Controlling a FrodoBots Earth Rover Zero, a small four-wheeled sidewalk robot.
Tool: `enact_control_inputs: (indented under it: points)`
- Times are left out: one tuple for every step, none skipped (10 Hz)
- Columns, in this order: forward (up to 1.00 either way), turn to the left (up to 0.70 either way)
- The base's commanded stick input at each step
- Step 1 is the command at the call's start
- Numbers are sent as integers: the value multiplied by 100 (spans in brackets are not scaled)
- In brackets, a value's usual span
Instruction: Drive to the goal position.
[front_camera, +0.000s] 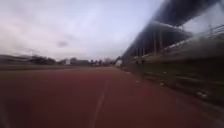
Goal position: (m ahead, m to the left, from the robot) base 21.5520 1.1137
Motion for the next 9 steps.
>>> enact_control_inputs:
  points:
    - [70, -22]
    - [70, -1]
    - [70, -26]
    - [70, -22]
    - [70, 0]
    - [70, 0]
    - [70, 0]
    - [70, 0]
    - [70, 0]
